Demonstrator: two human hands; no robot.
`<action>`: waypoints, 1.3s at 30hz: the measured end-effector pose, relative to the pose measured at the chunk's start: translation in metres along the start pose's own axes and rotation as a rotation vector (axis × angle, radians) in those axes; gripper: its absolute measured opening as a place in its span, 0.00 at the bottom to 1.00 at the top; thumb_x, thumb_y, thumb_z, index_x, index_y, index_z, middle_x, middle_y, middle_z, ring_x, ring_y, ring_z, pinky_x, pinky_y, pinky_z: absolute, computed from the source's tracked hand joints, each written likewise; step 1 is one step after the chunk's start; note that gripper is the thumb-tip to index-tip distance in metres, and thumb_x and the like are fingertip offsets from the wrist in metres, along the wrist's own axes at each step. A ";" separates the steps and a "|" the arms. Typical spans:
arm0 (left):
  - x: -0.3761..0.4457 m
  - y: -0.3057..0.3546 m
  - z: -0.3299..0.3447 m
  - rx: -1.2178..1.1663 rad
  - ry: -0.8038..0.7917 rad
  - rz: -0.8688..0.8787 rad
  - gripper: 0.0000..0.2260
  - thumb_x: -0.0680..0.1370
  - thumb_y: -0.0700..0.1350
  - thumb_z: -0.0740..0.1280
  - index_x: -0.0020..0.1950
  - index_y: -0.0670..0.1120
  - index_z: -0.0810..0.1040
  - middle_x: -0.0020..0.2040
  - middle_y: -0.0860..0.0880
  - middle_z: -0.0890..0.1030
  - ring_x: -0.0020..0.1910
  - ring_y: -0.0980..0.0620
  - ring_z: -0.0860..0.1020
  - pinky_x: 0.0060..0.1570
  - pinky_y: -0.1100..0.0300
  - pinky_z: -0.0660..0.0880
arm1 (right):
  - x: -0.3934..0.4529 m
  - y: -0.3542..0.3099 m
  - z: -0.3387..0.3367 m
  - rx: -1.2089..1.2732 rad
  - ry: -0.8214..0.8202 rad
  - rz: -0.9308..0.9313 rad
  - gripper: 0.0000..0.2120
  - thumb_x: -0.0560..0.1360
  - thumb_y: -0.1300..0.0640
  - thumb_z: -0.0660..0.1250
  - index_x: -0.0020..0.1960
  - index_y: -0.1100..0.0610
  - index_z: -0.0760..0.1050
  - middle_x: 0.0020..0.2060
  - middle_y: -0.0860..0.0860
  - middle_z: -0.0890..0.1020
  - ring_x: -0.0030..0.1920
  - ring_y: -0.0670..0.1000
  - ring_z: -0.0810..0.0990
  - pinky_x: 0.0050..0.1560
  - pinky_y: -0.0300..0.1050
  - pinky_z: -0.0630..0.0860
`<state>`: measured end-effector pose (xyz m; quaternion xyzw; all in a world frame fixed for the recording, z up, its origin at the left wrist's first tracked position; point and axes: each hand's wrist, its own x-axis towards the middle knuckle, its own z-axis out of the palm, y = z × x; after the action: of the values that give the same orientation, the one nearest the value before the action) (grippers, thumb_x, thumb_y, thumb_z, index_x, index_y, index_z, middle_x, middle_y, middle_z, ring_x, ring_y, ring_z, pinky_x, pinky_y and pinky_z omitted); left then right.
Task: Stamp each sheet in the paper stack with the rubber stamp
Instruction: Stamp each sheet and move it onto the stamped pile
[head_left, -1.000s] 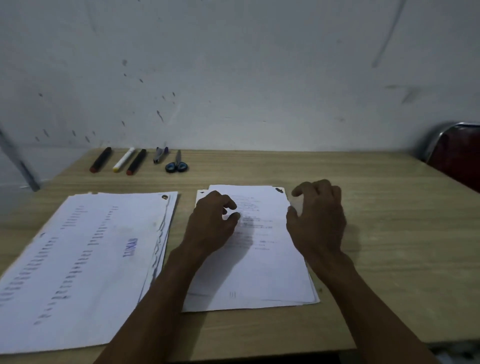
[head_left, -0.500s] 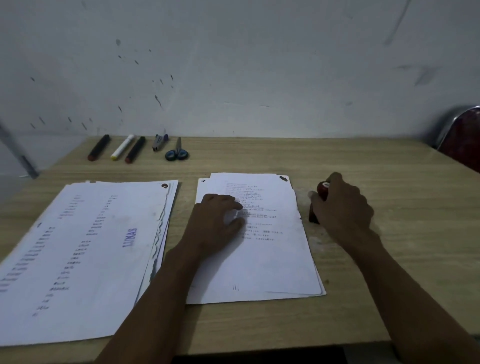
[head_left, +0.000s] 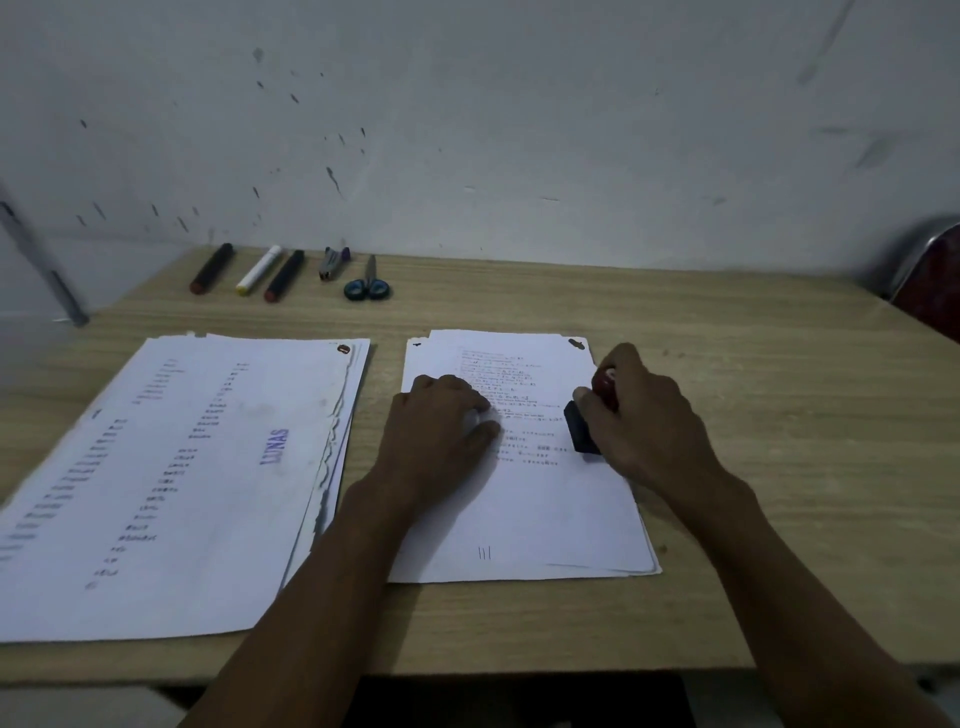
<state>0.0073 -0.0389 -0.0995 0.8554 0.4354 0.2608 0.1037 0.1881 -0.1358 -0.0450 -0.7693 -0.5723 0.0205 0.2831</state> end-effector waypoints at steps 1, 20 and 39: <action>0.000 -0.001 0.001 -0.002 -0.004 -0.002 0.14 0.74 0.57 0.62 0.54 0.53 0.80 0.55 0.56 0.79 0.56 0.49 0.73 0.54 0.53 0.68 | -0.001 0.000 0.002 -0.010 -0.004 -0.004 0.09 0.79 0.49 0.62 0.51 0.53 0.64 0.40 0.48 0.77 0.41 0.53 0.76 0.39 0.48 0.71; 0.000 0.005 -0.004 0.034 -0.054 -0.044 0.13 0.76 0.55 0.63 0.58 0.53 0.79 0.59 0.54 0.78 0.61 0.47 0.71 0.57 0.51 0.67 | 0.020 -0.024 0.015 -0.357 -0.041 0.161 0.22 0.74 0.36 0.61 0.57 0.53 0.72 0.49 0.52 0.80 0.49 0.58 0.80 0.48 0.49 0.73; 0.001 0.004 -0.001 0.074 -0.040 -0.039 0.13 0.77 0.55 0.62 0.58 0.54 0.79 0.59 0.54 0.78 0.60 0.47 0.71 0.55 0.52 0.66 | 0.016 -0.026 0.032 -0.453 0.047 0.103 0.04 0.76 0.60 0.59 0.43 0.57 0.66 0.40 0.54 0.69 0.46 0.61 0.77 0.43 0.47 0.69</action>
<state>0.0100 -0.0407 -0.0967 0.8550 0.4591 0.2254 0.0857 0.1597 -0.1040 -0.0549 -0.8418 -0.5155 -0.1119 0.1148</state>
